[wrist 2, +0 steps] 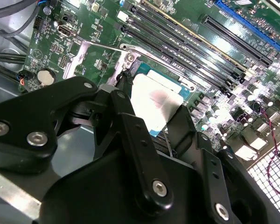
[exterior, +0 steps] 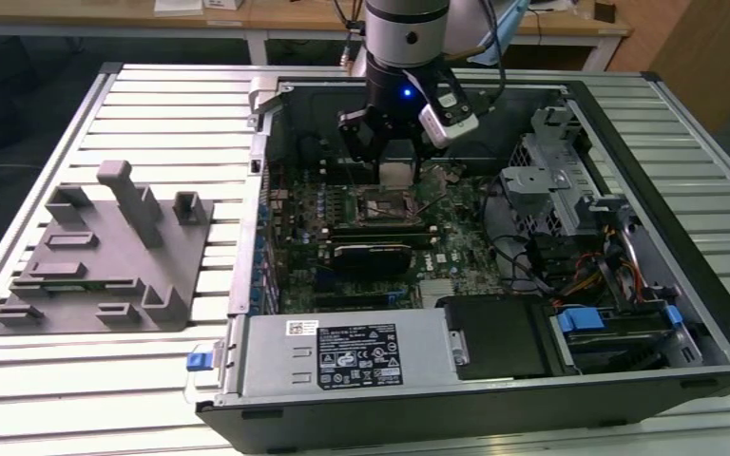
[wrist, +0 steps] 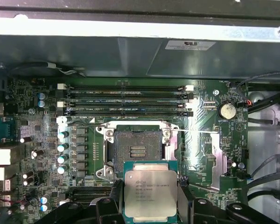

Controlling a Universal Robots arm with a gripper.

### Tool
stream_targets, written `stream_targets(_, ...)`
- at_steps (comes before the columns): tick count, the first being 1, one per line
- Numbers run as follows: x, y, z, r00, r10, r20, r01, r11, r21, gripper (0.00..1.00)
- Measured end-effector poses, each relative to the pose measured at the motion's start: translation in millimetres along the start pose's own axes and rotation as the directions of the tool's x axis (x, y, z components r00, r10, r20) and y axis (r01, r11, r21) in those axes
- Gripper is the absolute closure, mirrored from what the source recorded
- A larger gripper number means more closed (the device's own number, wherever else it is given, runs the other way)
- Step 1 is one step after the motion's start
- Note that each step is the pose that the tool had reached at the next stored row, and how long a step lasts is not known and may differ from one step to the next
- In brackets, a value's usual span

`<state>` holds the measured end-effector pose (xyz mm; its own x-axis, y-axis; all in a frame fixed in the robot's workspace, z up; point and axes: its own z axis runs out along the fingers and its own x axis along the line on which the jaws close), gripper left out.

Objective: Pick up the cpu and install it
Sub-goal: 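Place the cpu into insertion slot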

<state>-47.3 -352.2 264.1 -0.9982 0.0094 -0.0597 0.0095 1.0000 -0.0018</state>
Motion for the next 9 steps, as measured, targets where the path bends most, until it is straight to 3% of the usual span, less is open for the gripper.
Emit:
stream_targets(4,0.0,0.0,0.1,0.9999,0.011,0.0000,-0.011,0.9999,0.0006,0.46)
stream_targets(9,0.0,0.0,0.2,0.9956,0.094,0.0001,-0.094,0.9956,0.0055,0.46)
